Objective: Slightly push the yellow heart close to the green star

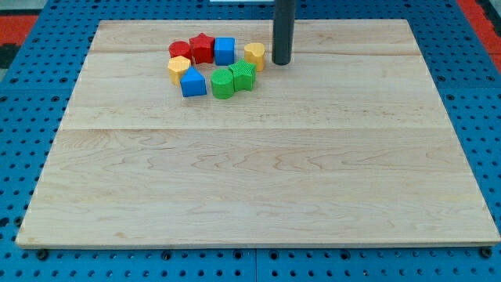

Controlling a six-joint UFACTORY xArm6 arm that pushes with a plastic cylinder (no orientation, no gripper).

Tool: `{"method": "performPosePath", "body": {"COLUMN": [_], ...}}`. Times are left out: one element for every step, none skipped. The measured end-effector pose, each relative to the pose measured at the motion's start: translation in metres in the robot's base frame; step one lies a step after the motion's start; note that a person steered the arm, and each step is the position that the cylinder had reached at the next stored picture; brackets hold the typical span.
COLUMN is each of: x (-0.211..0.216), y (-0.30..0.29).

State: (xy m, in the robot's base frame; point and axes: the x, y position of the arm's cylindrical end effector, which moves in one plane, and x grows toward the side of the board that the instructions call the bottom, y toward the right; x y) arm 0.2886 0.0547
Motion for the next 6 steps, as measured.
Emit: {"method": "performPosePath", "body": {"x": [-0.001,-0.001,-0.001,-0.001,0.008,0.028], "y": [-0.023,-0.026,-0.026,-0.028,0.041,0.082]}}
